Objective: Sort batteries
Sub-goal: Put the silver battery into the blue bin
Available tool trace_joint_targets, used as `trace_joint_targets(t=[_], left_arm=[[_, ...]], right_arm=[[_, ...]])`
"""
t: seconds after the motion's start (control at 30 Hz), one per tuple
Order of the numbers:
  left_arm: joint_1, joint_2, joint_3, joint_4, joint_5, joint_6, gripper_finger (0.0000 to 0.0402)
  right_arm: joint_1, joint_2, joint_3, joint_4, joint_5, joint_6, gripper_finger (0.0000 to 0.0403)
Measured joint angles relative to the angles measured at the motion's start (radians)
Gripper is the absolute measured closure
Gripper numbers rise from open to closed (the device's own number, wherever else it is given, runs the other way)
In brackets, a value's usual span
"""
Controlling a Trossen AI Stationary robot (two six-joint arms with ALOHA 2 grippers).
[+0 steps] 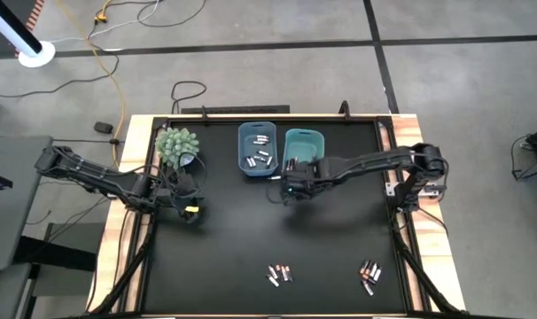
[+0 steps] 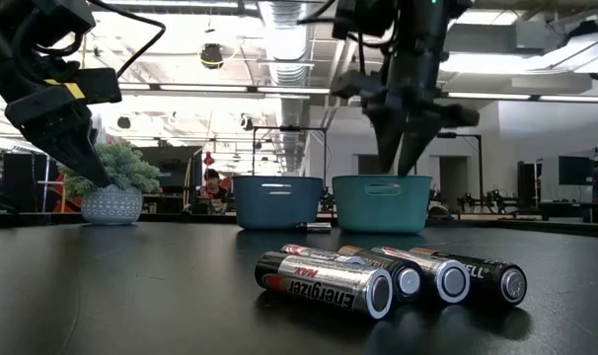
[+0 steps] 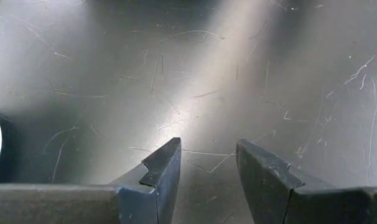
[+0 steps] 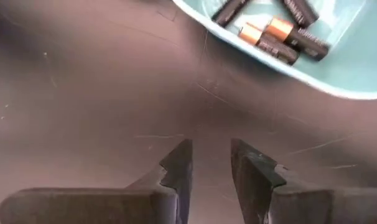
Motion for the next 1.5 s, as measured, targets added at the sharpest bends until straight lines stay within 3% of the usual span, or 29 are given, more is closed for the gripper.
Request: trace_joint_targets(t=[0.17,0.37,0.6,0.97,1.23,1.5], left_arm=[[0.0,0.0,0.0,0.0,0.0,0.0,0.0253],[0.0,0.0,0.0,0.0,0.0,-0.001,0.0253],[0.0,0.0,0.0,0.0,0.0,-0.038,0.0253],[0.0,0.0,0.0,0.0,0.0,-0.042,0.0253],[0.0,0.0,0.0,0.0,0.0,-0.057,0.0253],[0.0,0.0,0.0,-0.001,0.0,-0.052,0.0253]], right_arm=[[-0.021,0.05,-0.026,0.033,0.0,0.011,0.028],[-0.098,0.097,-0.026,0.024,0.009,-0.088,0.028],[-0.179,0.094,-0.025,0.017,0.104,-0.189,0.028],[-0.298,0.091,-0.025,0.085,0.124,-0.329,0.028],[-0.274,0.087,-0.025,0.084,0.114,-0.342,0.028],[-0.162,-0.015,-0.025,0.043,0.111,-0.498,0.028]])
